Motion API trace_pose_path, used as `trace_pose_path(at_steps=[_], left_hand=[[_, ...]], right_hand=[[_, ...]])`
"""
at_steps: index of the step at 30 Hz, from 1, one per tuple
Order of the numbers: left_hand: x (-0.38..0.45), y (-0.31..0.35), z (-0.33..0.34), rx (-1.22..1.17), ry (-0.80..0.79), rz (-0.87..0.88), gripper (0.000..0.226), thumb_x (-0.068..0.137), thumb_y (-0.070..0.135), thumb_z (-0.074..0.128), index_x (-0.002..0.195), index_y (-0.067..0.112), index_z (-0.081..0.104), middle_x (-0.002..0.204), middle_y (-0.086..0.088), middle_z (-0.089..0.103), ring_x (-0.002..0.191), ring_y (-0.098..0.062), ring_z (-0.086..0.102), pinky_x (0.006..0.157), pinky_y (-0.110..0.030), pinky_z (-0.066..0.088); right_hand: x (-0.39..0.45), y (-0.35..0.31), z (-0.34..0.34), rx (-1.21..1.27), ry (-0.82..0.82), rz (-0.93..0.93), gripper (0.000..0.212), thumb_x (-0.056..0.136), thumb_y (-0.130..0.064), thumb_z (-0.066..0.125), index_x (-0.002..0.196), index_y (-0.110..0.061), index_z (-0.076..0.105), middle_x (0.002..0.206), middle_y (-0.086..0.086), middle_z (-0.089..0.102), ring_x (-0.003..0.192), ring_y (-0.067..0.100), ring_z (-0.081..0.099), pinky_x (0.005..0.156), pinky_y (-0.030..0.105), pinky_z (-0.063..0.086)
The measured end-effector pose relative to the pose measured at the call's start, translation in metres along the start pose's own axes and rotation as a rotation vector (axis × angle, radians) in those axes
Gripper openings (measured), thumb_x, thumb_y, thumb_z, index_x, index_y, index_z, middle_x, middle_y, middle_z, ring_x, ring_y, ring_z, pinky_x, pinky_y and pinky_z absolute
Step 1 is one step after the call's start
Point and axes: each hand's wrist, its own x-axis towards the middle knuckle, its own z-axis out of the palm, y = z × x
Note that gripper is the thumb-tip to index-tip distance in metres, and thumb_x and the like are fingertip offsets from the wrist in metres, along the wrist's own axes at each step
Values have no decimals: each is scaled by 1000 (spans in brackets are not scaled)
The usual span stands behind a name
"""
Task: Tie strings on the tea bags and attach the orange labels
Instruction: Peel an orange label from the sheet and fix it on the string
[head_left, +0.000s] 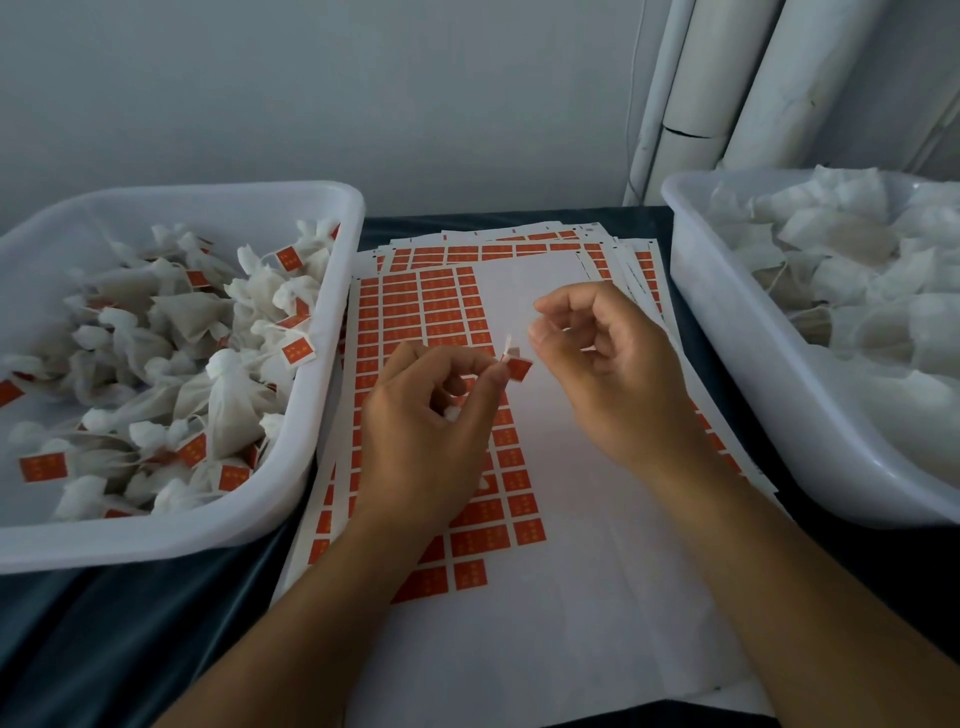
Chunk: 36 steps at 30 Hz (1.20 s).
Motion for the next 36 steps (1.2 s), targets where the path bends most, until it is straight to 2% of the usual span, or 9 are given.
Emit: trace_pose_path(at_steps=[3,4,6,10,14,19,24,31,36], left_hand=[[1,0,-2,-105,-58,-36,4,93,38,69,89,35,70,81,12,63,70,-16,60,56,-21,50],[0,0,-3,-165,-85,-42,6,94,37,68,90,33,71,79,8,66,66,-21,61,55,-29,53],[0,2,-6,-267,-141,-62,11,95,35,65,93,27,73,80,0,69,61,-29,62,53,-41,55],[0,4,-9,-384,-202,-120,20,93,35,62,96,18,73,80,-11,71,50,-31,60,43,-32,53],[1,7,-8,-397,-208,-178,22,88,40,62,91,20,73,69,-6,68,46,-26,59,43,-24,53],[1,7,-6,-378,-211,-182,23,86,42,62,91,21,71,66,-5,66,51,-32,58,46,-24,52],[-2,2,0,-228,-274,-128,14,87,42,69,99,39,61,78,8,66,64,-23,66,55,-26,59],[-5,-4,4,-119,-263,-46,47,81,34,83,111,51,53,108,24,57,100,3,58,74,-5,49],[0,-9,4,-117,-205,-180,64,75,54,84,123,58,41,117,35,50,107,8,54,78,-11,50]], right_hand=[[1,0,0,60,-163,68,28,97,-42,62,122,-29,64,109,-18,70,102,3,68,86,28,61],[1,0,0,63,-217,69,31,97,-43,62,124,-28,64,109,-17,71,102,5,69,86,30,62],[-1,1,2,44,-288,34,33,98,-43,62,126,-26,66,108,-16,71,102,6,69,86,29,61],[-2,2,3,70,-287,-22,25,99,-35,63,116,-19,73,97,-16,73,95,8,70,79,22,59],[-1,3,1,117,-247,-44,11,100,-26,64,102,-23,75,88,-22,72,87,7,70,73,18,56],[-3,1,2,84,-172,-57,13,100,-27,65,99,-20,75,86,-16,73,84,9,70,71,17,55],[-4,-1,2,39,-89,-79,10,101,-27,63,100,-21,71,83,-23,65,83,2,68,70,11,51],[-3,-9,2,49,-14,-128,9,100,-31,59,100,-25,67,84,-22,67,84,7,69,71,11,52],[2,-27,4,115,15,-171,17,101,-37,61,97,-22,69,83,-14,70,77,10,69,67,13,54]])
